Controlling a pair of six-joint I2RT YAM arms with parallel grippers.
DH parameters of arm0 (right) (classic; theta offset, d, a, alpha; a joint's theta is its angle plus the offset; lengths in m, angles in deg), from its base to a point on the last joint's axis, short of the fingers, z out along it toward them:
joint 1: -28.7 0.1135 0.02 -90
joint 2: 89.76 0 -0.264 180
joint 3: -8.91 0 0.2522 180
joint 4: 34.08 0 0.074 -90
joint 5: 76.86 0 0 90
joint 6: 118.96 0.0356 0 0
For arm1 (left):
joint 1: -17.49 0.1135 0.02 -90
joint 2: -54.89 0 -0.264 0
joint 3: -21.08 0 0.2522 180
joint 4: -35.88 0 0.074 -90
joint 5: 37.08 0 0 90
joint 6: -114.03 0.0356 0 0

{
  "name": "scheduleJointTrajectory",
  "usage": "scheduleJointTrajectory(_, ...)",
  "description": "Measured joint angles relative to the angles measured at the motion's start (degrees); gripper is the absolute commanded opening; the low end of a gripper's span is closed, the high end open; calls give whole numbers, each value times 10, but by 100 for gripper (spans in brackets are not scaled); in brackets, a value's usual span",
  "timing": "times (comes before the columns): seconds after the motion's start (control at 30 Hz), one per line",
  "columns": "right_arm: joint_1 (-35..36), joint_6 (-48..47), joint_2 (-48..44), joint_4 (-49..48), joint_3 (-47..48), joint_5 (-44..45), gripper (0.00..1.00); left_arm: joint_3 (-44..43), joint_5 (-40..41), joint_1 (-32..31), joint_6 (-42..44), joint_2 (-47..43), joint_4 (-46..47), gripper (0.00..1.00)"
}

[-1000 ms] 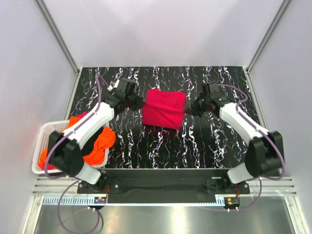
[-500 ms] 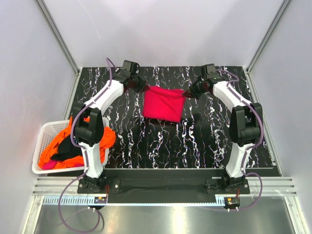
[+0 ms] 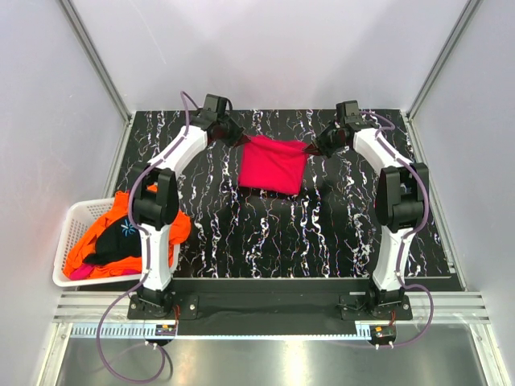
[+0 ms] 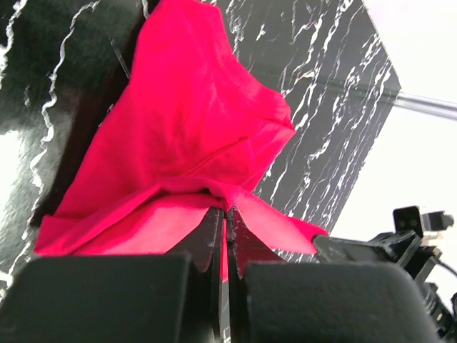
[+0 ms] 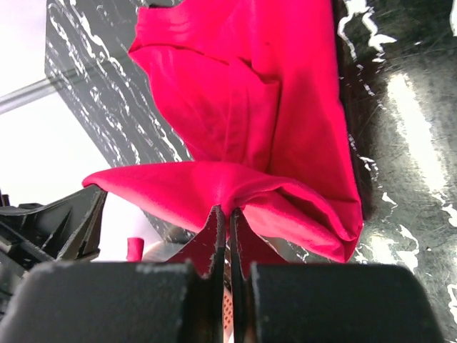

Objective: Fold and stack the t-shirts
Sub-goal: Fold the tshirt

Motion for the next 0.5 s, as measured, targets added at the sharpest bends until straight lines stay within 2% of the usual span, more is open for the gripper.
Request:
scheduleJointTrajectory(0.1,0,-4,-4,-1,-9,-11,0,54,-2,0,2,-35,11,0)
scheduleJointTrajectory(0.23,2,-8,-50,5,-74,-22,0,150,-8,-6,1,-114,11,0)
scheduleJointTrajectory(0.5,26,-8,-252,20,-245,-26,0,329,-12,-56,-21,-322,25,0)
